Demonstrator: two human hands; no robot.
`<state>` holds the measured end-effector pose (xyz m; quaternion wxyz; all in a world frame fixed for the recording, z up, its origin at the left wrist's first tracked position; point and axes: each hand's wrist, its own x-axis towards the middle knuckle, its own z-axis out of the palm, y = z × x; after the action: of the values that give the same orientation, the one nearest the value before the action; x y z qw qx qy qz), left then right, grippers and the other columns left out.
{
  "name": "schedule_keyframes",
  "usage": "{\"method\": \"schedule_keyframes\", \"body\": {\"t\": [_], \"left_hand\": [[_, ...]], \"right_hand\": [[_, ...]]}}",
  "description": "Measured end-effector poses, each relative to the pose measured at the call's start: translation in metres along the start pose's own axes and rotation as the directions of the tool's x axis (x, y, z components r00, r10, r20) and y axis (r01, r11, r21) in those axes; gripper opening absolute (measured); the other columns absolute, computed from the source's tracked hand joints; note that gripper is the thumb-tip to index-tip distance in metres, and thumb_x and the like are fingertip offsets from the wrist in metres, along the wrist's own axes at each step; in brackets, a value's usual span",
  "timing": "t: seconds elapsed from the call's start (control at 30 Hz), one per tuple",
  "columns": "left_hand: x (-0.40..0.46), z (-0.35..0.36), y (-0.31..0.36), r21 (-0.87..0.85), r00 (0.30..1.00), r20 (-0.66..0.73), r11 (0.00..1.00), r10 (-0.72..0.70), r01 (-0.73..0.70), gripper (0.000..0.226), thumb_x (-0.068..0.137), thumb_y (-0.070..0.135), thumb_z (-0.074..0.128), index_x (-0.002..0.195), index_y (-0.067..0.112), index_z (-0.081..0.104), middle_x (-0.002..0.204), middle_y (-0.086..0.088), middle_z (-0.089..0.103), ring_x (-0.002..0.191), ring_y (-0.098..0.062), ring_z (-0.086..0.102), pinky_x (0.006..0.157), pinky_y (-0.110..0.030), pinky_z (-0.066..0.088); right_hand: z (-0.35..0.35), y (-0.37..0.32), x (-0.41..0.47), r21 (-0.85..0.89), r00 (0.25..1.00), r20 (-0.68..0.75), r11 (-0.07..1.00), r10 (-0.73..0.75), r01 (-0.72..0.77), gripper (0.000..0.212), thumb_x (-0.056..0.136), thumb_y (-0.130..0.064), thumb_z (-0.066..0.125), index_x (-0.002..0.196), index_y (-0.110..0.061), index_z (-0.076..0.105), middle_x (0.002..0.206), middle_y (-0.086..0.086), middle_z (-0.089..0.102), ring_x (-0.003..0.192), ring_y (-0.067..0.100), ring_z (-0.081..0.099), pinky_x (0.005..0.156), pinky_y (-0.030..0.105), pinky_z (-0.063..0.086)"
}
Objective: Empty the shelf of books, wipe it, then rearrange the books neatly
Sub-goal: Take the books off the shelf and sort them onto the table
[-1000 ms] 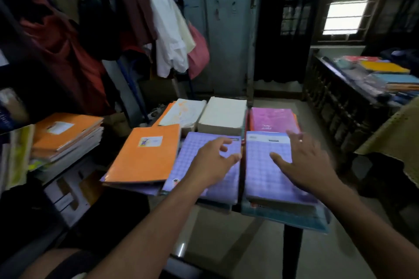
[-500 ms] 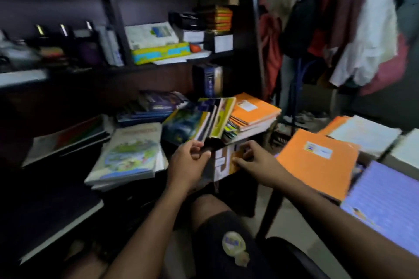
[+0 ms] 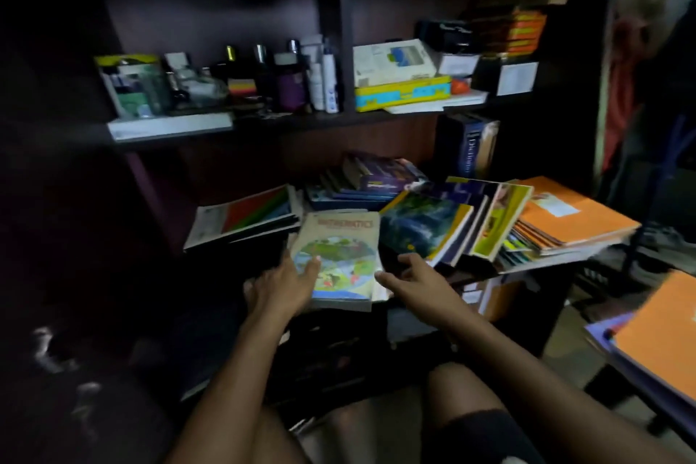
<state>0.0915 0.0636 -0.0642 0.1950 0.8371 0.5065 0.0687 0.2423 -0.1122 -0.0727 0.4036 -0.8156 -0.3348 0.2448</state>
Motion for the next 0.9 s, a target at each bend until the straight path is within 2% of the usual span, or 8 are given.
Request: {"method": "schedule_keyframes", "body": {"t": [0.17, 0.3, 0.43, 0.5, 0.63, 0.7, 0.77, 0.9], "left_hand": [[-0.008, 0.009, -0.008, -0.037, 0.989, -0.127, 0.996, 0.080, -0.085, 0.076, 0.090, 0.075, 0.043, 0.144, 0.021, 0.041, 0.137, -0.009, 0.061, 0.125, -0.032, 0.056, 0.113, -0.047, 0.033], [-0.009, 0.002, -0.005, -0.351, 0.996, 0.089, 0.936, 0.016, 0.016, 0.096, 0.072, 0.081, 0.056, 0.143, 0.019, 0.037, 0.141, -0.007, 0.055, 0.126, -0.036, 0.053, 0.106, -0.051, 0.044], [-0.024, 0.006, 0.007, -0.680, 0.991, 0.128, 0.731, 0.044, 0.055, 0.109, 0.072, 0.068, 0.073, 0.158, 0.027, 0.019, 0.162, -0.004, 0.032, 0.141, -0.032, 0.041, 0.111, -0.051, 0.042], [-0.034, 0.008, 0.011, -0.789, 0.987, 0.149, 0.610, 0.064, 0.079, 0.112, 0.078, 0.055, 0.079, 0.161, 0.032, 0.008, 0.167, -0.002, 0.022, 0.145, -0.032, 0.037, 0.113, -0.052, 0.040], [-0.071, 0.027, 0.014, -0.919, 0.968, 0.245, 0.332, 0.058, 0.213, 0.113, 0.076, 0.019, 0.082, 0.161, 0.031, 0.010, 0.152, -0.007, 0.049, 0.117, -0.031, 0.064, 0.090, -0.043, 0.057], [-0.086, 0.039, 0.009, -0.932, 0.955, 0.268, 0.283, 0.127, 0.224, 0.104, 0.080, -0.006, 0.072, 0.161, 0.027, 0.015, 0.138, -0.009, 0.062, 0.106, -0.033, 0.070, 0.079, -0.039, 0.059], [-0.094, 0.045, 0.004, -0.940, 0.950, 0.237, 0.293, 0.203, 0.172, 0.112, 0.076, -0.018, 0.067, 0.161, 0.031, 0.012, 0.140, -0.008, 0.060, 0.109, -0.029, 0.070, 0.085, -0.041, 0.060], [-0.074, 0.028, 0.006, -0.951, 0.953, 0.073, 0.308, 0.293, -0.021, 0.130, 0.055, 0.005, 0.087, 0.157, 0.045, 0.016, 0.149, -0.002, 0.052, 0.120, -0.025, 0.065, 0.091, -0.046, 0.059]], "right_hand": [[0.028, -0.016, 0.045, -0.021, 0.994, 0.056, 0.996, 0.093, -0.092, 0.124, 0.044, -0.099, 0.059, 0.143, -0.025, 0.044, 0.140, 0.003, 0.052, 0.123, 0.032, 0.054, 0.100, 0.053, 0.048], [0.014, -0.021, 0.042, 0.117, 0.986, 0.017, 0.979, 0.164, -0.165, 0.055, 0.082, -0.054, 0.073, 0.117, -0.013, 0.067, 0.097, -0.001, 0.068, 0.086, 0.021, 0.068, 0.075, 0.039, 0.054], [-0.002, 0.000, 0.026, 0.165, 0.969, 0.138, 0.959, 0.207, -0.229, 0.075, 0.063, -0.075, 0.078, 0.116, -0.023, 0.066, 0.107, 0.004, 0.073, 0.090, 0.030, 0.073, 0.081, 0.047, 0.061], [-0.006, 0.015, 0.017, 0.253, 0.963, 0.210, 0.942, 0.170, -0.221, 0.066, 0.070, -0.069, 0.079, 0.119, -0.025, 0.068, 0.105, 0.003, 0.076, 0.091, 0.030, 0.075, 0.085, 0.051, 0.060], [-0.009, 0.039, -0.013, 0.503, 0.974, 0.225, 0.859, -0.021, -0.098, 0.035, 0.093, -0.027, 0.068, 0.125, -0.014, 0.063, 0.106, 0.005, 0.077, 0.091, 0.026, 0.075, 0.074, 0.036, 0.061], [-0.007, 0.052, -0.025, 0.534, 0.983, 0.144, 0.845, -0.113, 0.019, 0.041, 0.091, -0.022, 0.072, 0.129, -0.016, 0.059, 0.110, 0.004, 0.076, 0.095, 0.025, 0.074, 0.076, 0.036, 0.061], [-0.005, 0.062, -0.032, 0.536, 0.988, 0.014, 0.835, -0.155, 0.123, 0.060, 0.083, -0.025, 0.080, 0.136, -0.020, 0.051, 0.118, 0.005, 0.073, 0.100, 0.025, 0.074, 0.080, 0.042, 0.061], [-0.010, 0.044, -0.028, 0.472, 0.930, -0.223, 0.802, -0.293, 0.366, 0.071, 0.077, -0.022, 0.082, 0.135, -0.029, 0.042, 0.121, -0.003, 0.069, 0.106, 0.016, 0.071, 0.080, 0.039, 0.061]]}}
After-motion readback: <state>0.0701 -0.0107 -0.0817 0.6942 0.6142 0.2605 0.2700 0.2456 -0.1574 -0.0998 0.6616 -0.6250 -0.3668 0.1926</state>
